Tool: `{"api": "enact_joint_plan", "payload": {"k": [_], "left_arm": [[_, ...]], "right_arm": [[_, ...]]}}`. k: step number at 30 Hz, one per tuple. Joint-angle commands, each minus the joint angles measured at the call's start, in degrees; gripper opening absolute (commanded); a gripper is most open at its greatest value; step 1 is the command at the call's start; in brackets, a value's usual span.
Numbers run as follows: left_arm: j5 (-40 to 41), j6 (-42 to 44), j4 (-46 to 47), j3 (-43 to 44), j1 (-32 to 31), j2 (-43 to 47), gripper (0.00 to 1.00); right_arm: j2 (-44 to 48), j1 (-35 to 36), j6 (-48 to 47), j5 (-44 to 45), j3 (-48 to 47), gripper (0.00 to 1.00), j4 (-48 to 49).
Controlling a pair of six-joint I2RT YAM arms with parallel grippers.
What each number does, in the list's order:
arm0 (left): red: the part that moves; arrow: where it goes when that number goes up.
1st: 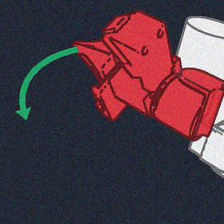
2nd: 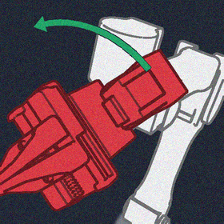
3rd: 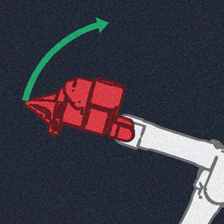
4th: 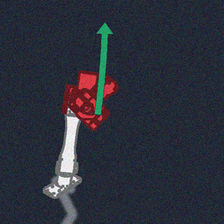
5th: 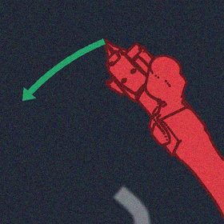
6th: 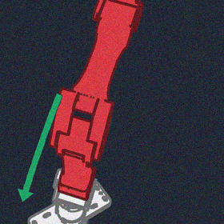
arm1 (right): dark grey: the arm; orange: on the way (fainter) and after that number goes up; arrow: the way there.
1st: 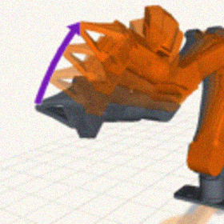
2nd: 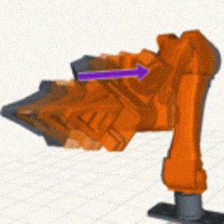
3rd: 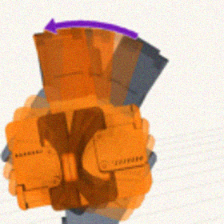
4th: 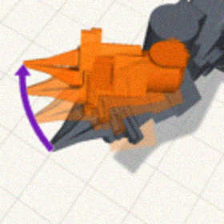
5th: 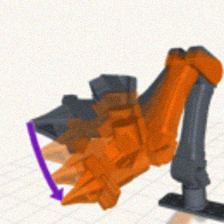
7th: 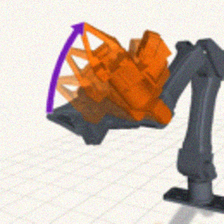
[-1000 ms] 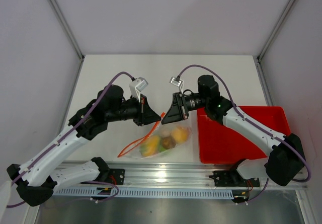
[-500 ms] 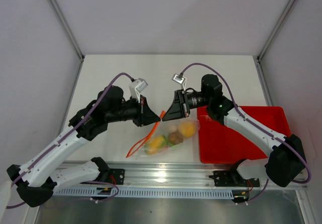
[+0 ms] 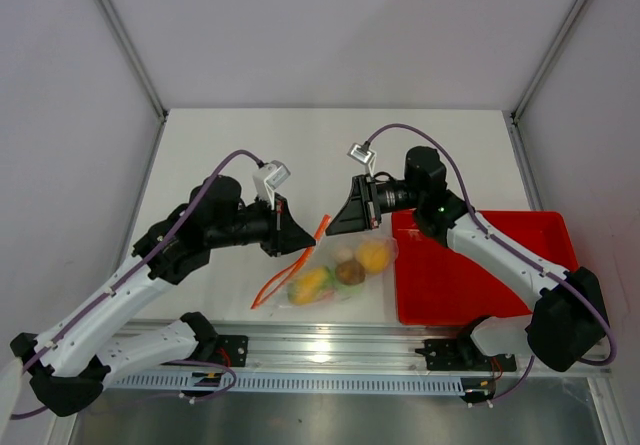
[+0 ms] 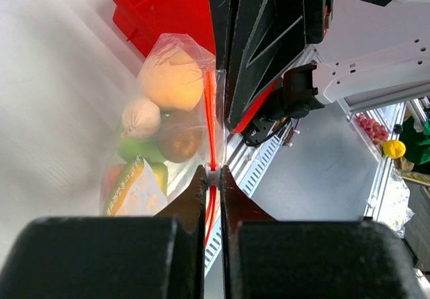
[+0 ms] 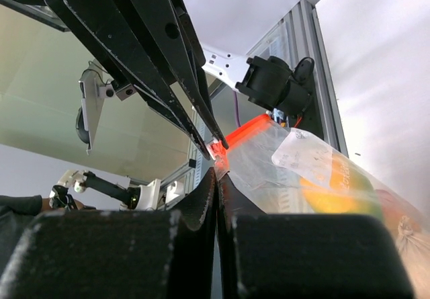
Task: Place the food in the zip-top bag and seal the zipper
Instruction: Zip the zipper food storage bag at the center of the board.
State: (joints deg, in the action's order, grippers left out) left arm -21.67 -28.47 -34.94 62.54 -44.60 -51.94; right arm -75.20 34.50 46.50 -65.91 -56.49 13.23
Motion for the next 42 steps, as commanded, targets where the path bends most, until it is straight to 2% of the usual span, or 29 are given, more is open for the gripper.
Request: {"api": "enact_joint_plan", "payload": {"k": [1, 16, 24, 33, 38, 40, 42], "left_arm": [[-2.76, 0.25, -2.41, 0.3, 0.39, 0.97, 0.01], [-0.57, 0.17, -7.16, -1.37, 1.36, 4.66, 0.0], [0.75, 0.69, -10.58, -0.67, 1.71, 4.39, 0.01], [1.1, 0.7, -11.64, -1.9, 1.71, 5.36, 0.01], [1.37, 0.96, -12.35, -2.16, 1.8, 5.19, 0.0], [1.28, 1.22, -12.17, -2.16, 1.8, 4.84, 0.01], [0.84, 1.48, -11.82, -2.69, 1.8, 4.4, 0.01]], "right_arm": [[1.55, -1.01, -0.18, 1.14, -0.46, 0.0, 3.47], [-0.04, -2.51, -3.34, 2.89, 0.68, 0.0, -0.05], [-0.74, -3.83, -12.04, 3.86, 0.85, 0.0, -9.09], [-0.56, -5.15, -16.35, 4.91, 3.49, 0.0, -12.97], [-1.79, -5.15, -23.19, 5.09, 1.92, 0.0, -21.3], [-2.58, -4.88, -28.53, 4.91, -1.24, 0.0, -28.5], [-3.46, -4.62, -31.98, 5.78, -5.36, 0.06, -35.34]]}}
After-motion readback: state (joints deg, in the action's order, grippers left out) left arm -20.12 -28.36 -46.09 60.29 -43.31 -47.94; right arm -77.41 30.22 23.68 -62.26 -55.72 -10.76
